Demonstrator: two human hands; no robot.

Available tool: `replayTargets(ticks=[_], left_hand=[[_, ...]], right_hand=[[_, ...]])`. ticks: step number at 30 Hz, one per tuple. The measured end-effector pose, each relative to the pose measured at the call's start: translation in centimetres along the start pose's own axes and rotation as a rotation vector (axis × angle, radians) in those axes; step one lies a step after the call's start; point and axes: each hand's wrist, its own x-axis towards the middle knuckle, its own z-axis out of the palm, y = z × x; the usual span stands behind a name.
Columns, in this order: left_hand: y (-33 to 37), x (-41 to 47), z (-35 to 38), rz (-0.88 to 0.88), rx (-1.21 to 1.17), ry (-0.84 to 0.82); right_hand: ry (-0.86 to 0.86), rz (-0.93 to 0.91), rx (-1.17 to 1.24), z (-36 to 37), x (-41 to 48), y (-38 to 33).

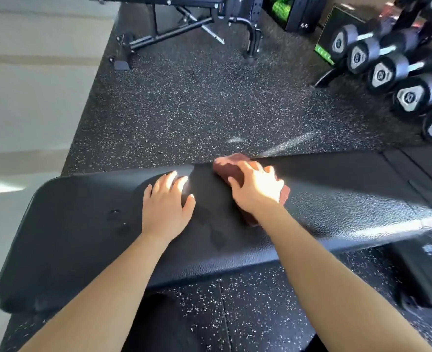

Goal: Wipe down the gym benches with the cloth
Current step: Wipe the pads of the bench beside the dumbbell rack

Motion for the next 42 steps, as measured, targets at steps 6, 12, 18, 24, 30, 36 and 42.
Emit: replayTargets(ticks=[6,12,18,24,30,36,42], left_hand=[[0.2,-2.0,-0.5,0.011,-0.002,0.027],[0.2,-1.8,-0.3,-0.01,-0.004,0.046],[-0.2,-1.3,0.1,-0.021,-0.007,0.066],[-0.2,-1.1,0.1,-0.033,-0.02,0.077],[-0.2,-1.0,-0.2,-0.033,-0.032,0.07],[-0.2,-1.0,-0.3,-0.038,-0.045,0.061],[0.3,-1.6,-0.7,-0.012,-0.017,0.007]], right_hand=[[0.035,-0.066,-0.011,0.2,-5.0,1.4],[-0.021,-0.067,0.023,0.3,-0.1,-0.4],[0.004,-0.076,-0.037,0.9,3.9,-2.2],[-0.027,-0.125,-0.058,0.8,4.4,-3.3],[-0.054,-0.232,0.034,0.4,-1.5,-1.7],[0.044,-0.234,-0.035,0.3,-7.7,1.4],[0.057,-0.128,0.003,0.2,-5.7,0.5]])
